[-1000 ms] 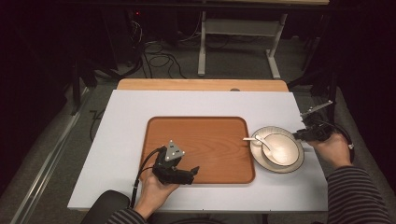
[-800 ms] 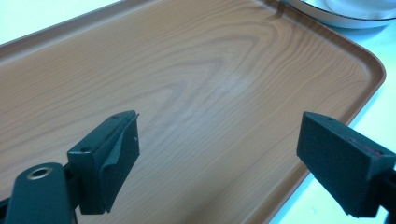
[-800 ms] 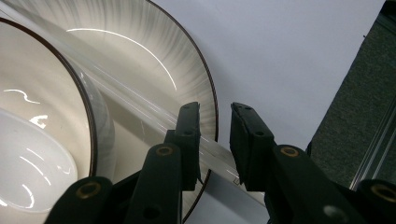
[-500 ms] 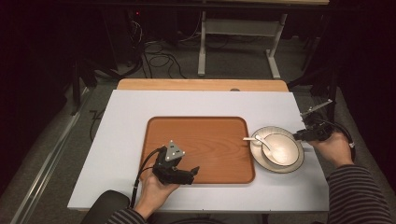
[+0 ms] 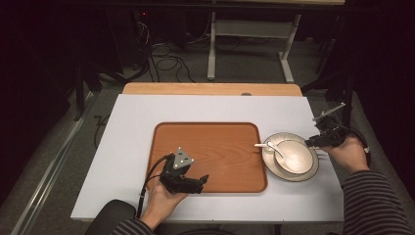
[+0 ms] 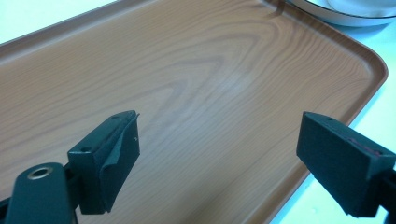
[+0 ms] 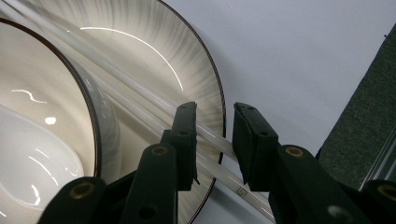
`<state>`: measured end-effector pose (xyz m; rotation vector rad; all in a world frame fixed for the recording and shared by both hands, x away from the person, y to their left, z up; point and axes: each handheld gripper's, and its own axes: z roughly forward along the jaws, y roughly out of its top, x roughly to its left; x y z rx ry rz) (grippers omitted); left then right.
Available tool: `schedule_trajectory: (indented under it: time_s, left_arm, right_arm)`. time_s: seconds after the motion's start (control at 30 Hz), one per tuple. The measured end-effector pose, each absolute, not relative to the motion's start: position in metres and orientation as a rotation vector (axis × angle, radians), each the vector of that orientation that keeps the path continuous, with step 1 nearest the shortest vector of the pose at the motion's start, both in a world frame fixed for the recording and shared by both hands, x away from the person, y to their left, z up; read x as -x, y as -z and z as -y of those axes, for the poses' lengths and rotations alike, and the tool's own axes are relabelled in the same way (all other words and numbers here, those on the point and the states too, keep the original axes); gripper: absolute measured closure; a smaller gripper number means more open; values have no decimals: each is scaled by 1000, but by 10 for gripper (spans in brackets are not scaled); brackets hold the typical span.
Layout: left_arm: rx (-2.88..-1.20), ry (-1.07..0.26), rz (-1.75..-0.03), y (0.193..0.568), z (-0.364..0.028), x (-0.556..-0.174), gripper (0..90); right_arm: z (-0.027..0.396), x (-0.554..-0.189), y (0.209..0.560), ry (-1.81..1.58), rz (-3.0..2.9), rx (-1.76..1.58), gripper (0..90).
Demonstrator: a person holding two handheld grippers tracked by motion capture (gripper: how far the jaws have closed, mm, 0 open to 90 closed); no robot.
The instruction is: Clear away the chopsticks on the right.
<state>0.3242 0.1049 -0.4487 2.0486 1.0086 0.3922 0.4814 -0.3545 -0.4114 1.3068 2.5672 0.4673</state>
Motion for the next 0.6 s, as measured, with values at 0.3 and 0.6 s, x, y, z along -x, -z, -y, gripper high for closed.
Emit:
schedule_trajectory:
  time_s: [0.3,0.6]
  left_arm:
    - [-2047,-395,-1009,448,-105,-324,140]
    - [-2048,-394,-1008,448,-105,-324,140]
  right_arm:
    - [354,-481,411,-457,-2594,-1304,726]
    - [352,-476,411,-450,-2624,-1284,762]
